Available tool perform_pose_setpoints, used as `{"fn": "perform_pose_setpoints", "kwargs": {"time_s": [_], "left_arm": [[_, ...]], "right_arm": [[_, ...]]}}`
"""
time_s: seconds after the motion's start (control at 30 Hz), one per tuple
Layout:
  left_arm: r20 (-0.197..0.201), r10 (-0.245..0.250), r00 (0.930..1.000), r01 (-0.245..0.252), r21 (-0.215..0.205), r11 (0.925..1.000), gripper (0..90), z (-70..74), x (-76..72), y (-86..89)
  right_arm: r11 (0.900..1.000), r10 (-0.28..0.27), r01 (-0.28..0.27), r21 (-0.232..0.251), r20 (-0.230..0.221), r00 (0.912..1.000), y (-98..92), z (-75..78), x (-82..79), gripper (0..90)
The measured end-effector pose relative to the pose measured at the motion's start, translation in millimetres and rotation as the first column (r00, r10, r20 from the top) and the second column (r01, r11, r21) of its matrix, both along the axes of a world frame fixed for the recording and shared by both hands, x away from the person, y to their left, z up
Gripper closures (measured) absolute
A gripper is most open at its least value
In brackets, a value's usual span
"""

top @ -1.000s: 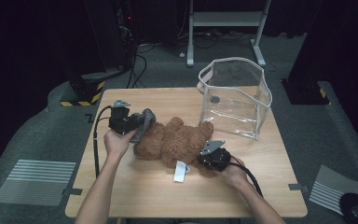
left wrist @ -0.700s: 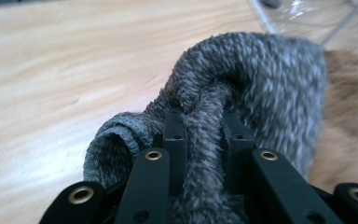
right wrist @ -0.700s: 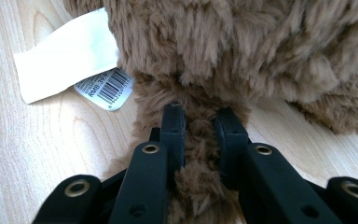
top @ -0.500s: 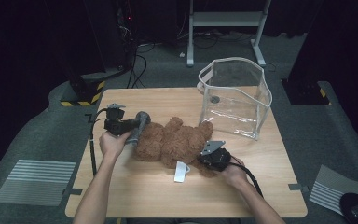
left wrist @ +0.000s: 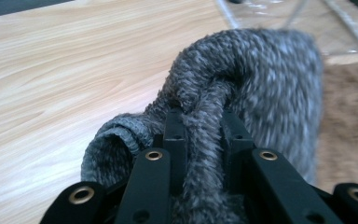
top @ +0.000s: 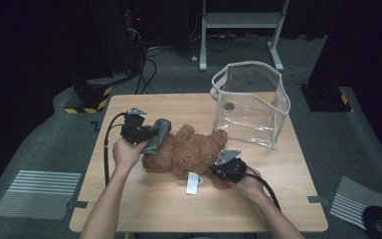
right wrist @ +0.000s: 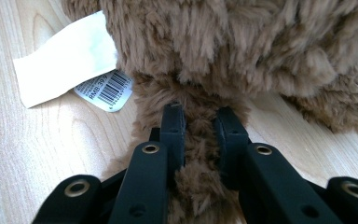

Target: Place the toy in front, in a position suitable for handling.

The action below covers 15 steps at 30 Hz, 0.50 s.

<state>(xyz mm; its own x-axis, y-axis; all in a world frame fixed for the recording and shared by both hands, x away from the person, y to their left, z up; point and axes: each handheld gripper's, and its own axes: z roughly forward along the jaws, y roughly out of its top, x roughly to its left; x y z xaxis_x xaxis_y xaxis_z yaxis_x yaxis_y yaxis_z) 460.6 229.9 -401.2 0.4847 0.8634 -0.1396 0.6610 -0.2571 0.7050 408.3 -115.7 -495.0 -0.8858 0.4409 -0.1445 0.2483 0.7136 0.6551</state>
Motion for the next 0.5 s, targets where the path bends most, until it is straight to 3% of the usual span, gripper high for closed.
{"fn": "perform_pose_setpoints", "kwargs": {"time_s": [0.17, 0.33, 0.5], "left_arm": [[-0.036, 0.061, 0.9975, -0.060, 0.018, 0.9980, 76.1, -12.6, -6.4, 21.5], [-0.041, 0.063, 0.9971, -0.062, 0.031, 0.9976, 76.2, -22.5, -24.0, 33.5], [-0.022, 0.045, 0.9987, -0.043, 0.095, 0.9945, 76.2, -30.8, -53.1, 38.0]], "right_arm": [[1.000, 0.000, 0.000, 0.004, 0.000, 1.0000, -0.2, -0.5, 0.3, 76.6], [1.000, -0.015, 0.015, 0.009, 0.018, 0.9997, -2.3, 0.2, -0.1, 77.3], [0.999, -0.048, 0.048, 0.024, 0.025, 0.9985, -6.6, 4.7, -0.4, 83.0]]}}
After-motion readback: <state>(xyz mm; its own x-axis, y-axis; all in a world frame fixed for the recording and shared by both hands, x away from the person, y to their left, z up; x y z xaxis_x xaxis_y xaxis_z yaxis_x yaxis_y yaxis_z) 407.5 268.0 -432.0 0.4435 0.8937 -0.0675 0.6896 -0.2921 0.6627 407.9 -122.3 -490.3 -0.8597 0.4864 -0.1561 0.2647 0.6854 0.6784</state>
